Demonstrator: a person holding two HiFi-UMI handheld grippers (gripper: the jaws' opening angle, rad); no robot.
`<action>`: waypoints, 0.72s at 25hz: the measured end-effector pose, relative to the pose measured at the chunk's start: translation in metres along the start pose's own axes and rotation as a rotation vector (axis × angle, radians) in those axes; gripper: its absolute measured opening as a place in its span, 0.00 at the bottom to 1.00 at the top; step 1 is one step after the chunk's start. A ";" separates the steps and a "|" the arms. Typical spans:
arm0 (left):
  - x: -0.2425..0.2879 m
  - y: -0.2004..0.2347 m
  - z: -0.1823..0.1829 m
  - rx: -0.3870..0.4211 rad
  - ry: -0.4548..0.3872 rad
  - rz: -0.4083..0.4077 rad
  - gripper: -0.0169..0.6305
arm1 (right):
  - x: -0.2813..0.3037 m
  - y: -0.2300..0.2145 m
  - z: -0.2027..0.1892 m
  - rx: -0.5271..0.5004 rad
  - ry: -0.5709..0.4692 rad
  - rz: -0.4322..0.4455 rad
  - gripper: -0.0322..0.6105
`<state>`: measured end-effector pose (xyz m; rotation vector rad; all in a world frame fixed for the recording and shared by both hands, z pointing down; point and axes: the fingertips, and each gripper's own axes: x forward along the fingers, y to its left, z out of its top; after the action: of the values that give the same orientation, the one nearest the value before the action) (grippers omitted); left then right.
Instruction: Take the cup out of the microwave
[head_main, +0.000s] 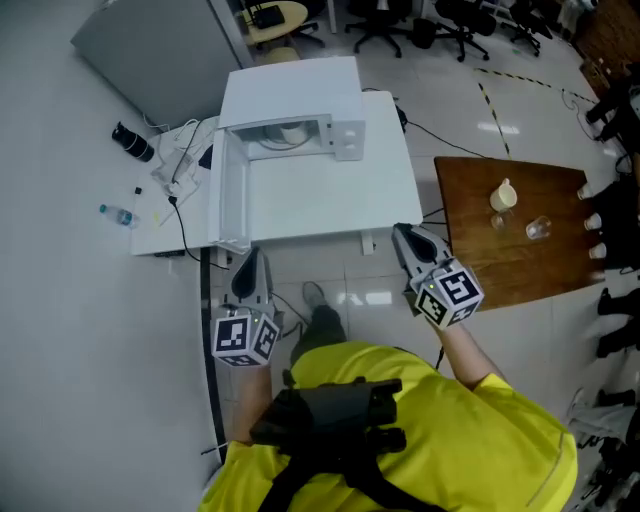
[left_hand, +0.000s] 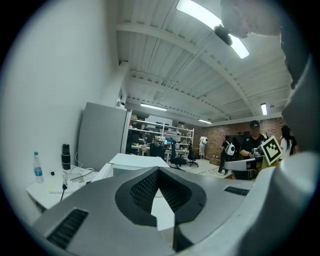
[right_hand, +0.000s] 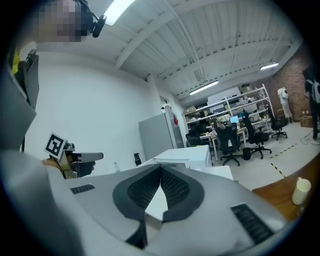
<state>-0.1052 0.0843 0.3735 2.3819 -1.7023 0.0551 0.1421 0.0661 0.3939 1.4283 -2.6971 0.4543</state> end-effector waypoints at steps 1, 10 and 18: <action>0.013 0.016 0.007 0.004 0.000 -0.009 0.02 | 0.028 0.006 0.006 -0.006 0.001 0.010 0.06; 0.092 0.120 0.025 0.000 0.055 -0.050 0.02 | 0.203 0.041 0.026 -0.047 0.018 0.037 0.06; 0.152 0.144 -0.005 -0.016 0.127 -0.071 0.02 | 0.301 0.000 -0.041 -0.008 0.101 0.018 0.44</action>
<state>-0.1895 -0.1008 0.4238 2.3701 -1.5555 0.1761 -0.0330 -0.1634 0.4891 1.3421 -2.6316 0.5023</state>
